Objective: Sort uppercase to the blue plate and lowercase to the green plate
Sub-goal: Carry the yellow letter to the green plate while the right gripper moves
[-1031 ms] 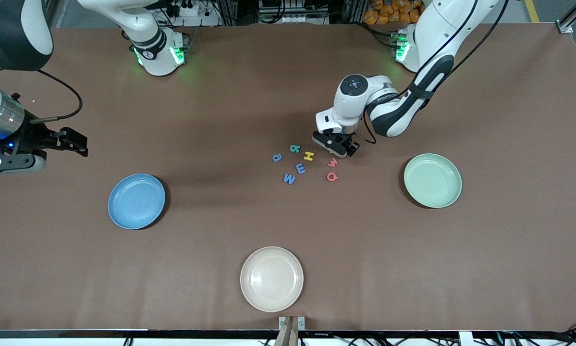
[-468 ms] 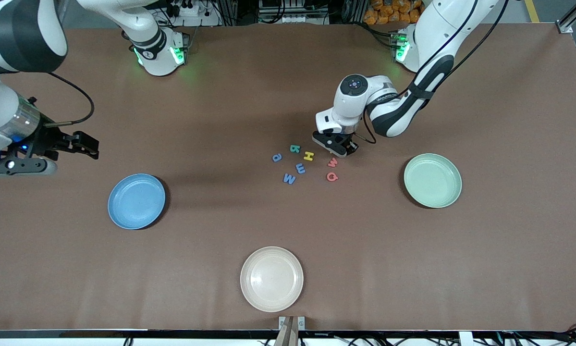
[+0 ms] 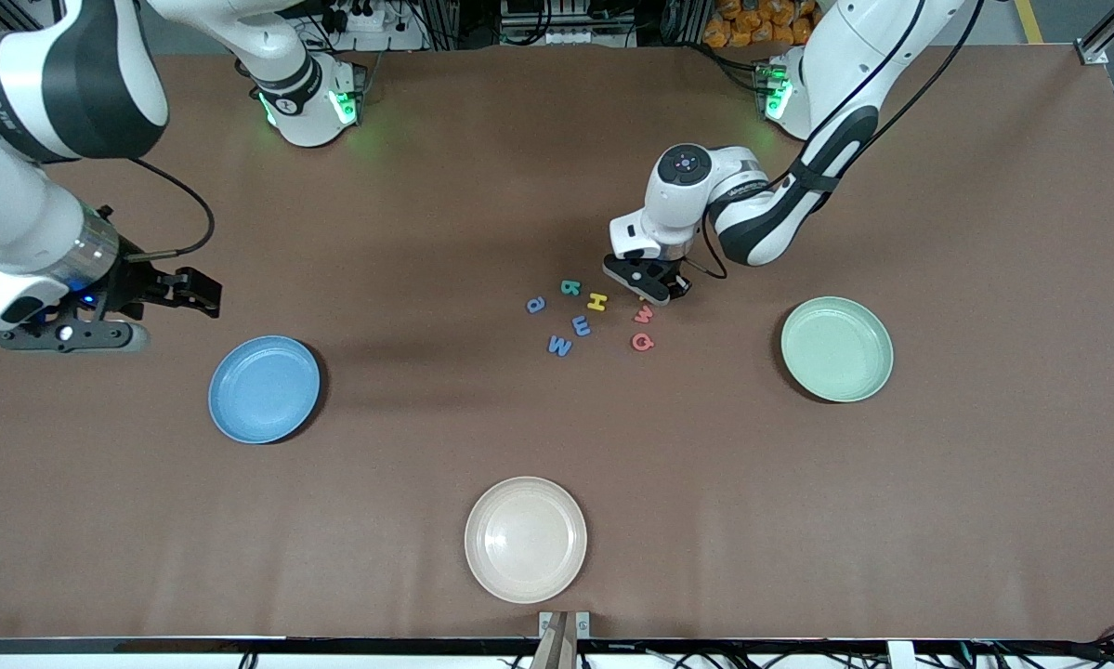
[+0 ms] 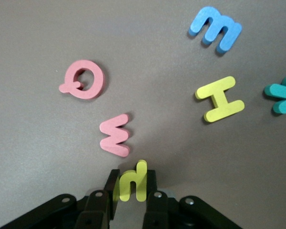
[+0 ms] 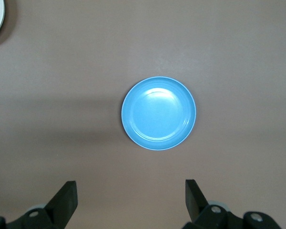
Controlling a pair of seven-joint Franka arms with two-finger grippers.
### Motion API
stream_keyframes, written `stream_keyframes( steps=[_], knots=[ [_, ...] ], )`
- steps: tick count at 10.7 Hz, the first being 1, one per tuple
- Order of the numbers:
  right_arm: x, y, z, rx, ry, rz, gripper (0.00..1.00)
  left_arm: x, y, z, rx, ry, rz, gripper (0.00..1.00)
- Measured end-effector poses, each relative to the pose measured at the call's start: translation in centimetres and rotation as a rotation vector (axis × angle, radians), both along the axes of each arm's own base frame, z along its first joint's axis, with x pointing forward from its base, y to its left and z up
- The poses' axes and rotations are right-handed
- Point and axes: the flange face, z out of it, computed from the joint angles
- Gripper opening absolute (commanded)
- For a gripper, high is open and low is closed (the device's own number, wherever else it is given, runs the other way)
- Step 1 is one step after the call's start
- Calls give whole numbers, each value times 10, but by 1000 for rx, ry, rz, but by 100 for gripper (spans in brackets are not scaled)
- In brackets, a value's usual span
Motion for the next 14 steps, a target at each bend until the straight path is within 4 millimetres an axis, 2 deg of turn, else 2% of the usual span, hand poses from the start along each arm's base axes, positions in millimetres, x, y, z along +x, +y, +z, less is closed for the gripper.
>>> stream_keyframes(
  steps=[3, 5, 6, 8, 11, 12, 14],
  knots=[
    [4, 26, -16, -4, 10, 33, 100, 15, 12, 10, 27, -19, 25, 0],
    [4, 39, -24, 6, 18, 15, 100, 31, 30, 28, 62, -26, 50, 0],
    [4, 48, -27, 11, 18, -6, 100, 44, 46, 42, 76, -20, 54, 0],
    [4, 72, -35, 19, 12, -50, 100, 72, 94, 72, 102, 7, 44, 0],
    [2, 136, -66, 19, -10, -141, 100, 109, 184, 112, 105, 65, 28, 0],
    [1, 158, -80, 20, -18, -174, 100, 117, 210, 117, 99, 72, 33, 0],
    [-3, 200, -109, 31, -35, -243, 100, 121, 238, 112, 90, 92, 54, 0]
  ],
)
